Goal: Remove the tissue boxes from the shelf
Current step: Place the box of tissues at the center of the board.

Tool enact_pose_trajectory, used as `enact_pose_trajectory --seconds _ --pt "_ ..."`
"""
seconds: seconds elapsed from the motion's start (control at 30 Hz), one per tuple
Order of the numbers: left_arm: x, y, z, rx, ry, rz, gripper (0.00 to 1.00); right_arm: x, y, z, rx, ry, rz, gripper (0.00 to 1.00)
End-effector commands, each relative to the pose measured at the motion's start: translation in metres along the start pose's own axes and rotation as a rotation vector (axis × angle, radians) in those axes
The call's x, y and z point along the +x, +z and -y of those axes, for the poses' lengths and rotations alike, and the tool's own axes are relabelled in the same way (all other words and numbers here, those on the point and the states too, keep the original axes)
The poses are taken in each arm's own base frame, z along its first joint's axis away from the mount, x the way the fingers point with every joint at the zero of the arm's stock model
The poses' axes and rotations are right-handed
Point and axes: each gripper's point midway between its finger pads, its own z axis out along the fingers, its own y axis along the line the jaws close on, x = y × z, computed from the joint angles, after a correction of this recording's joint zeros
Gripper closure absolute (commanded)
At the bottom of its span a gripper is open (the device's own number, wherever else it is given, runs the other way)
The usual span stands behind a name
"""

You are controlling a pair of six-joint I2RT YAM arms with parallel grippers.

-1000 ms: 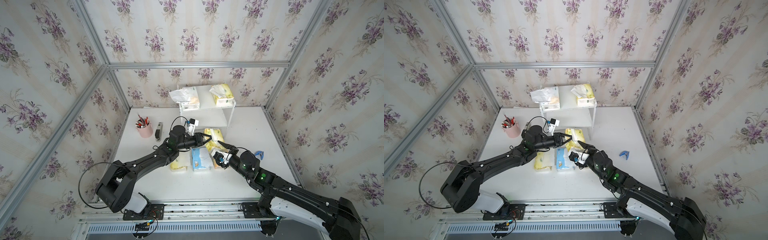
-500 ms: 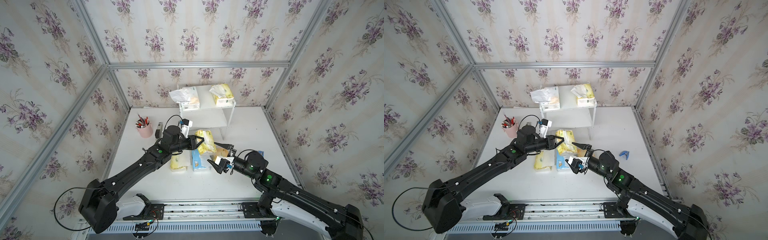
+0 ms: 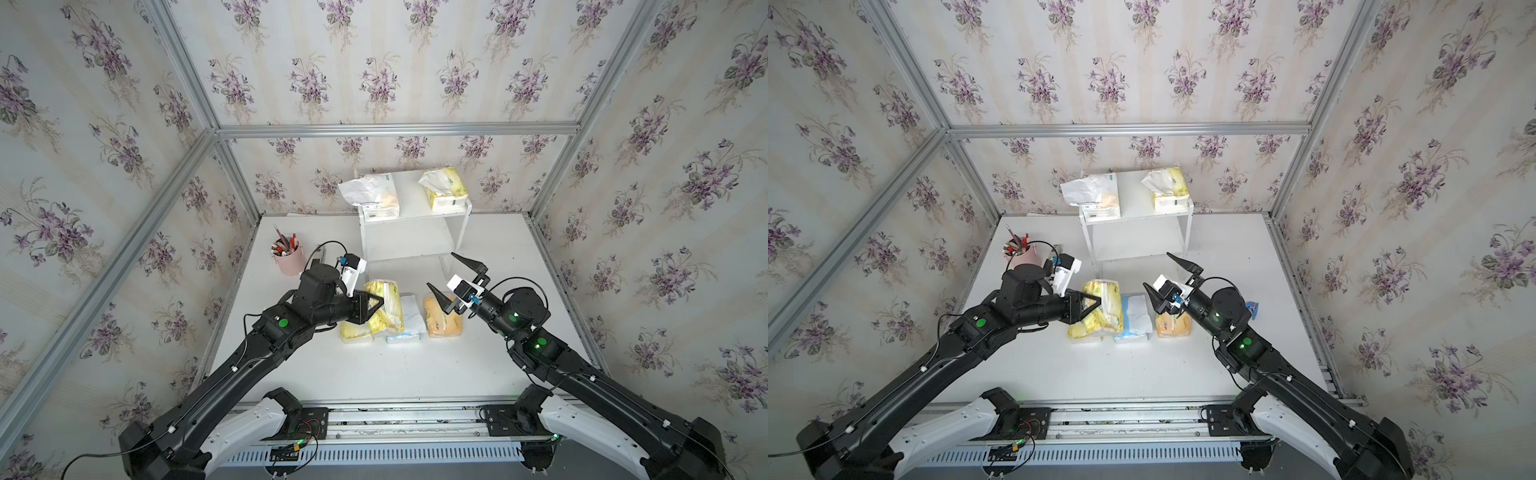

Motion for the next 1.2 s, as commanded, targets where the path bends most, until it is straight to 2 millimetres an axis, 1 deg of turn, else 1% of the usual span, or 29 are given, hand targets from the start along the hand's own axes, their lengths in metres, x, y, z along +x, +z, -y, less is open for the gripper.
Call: enact_pose_trajectory --seconds 0.0,0.1,0.17,0.23,0.43,0.57,0.7,1.17 --pt "0.03 -0.011 -0.004 -0.006 -0.02 -0.103 0.7 -0.009 0.002 0.016 0.067 0.038 0.04 0.08" --pt "0.047 -0.019 -0.008 -0.012 -0.057 -0.131 0.7 -0.007 0.002 0.017 0.071 0.041 0.035 0.08" --pt "0.059 -0.019 -0.015 -0.021 -0.084 -0.139 0.7 -0.007 0.0 0.021 0.09 0.044 0.041 0.07" --pt "0.072 -0.015 -0.024 -0.025 -0.124 -0.147 0.71 -0.007 -0.004 0.027 0.125 0.058 0.059 0.01" --pt "0.106 -0.002 -0.042 -0.026 -0.186 -0.21 0.7 -0.001 -0.01 0.044 0.181 0.118 0.068 0.0" --pt "0.116 0.009 -0.054 -0.055 -0.193 -0.237 0.7 0.002 -0.012 0.045 0.189 0.137 0.07 0.0" --pt "0.123 0.021 -0.061 -0.056 -0.202 -0.264 0.71 0.002 -0.014 0.046 0.197 0.136 0.068 0.0" --pt "0.132 0.045 -0.089 -0.164 -0.227 -0.314 0.7 0.012 -0.011 0.041 0.174 0.124 0.027 0.0"
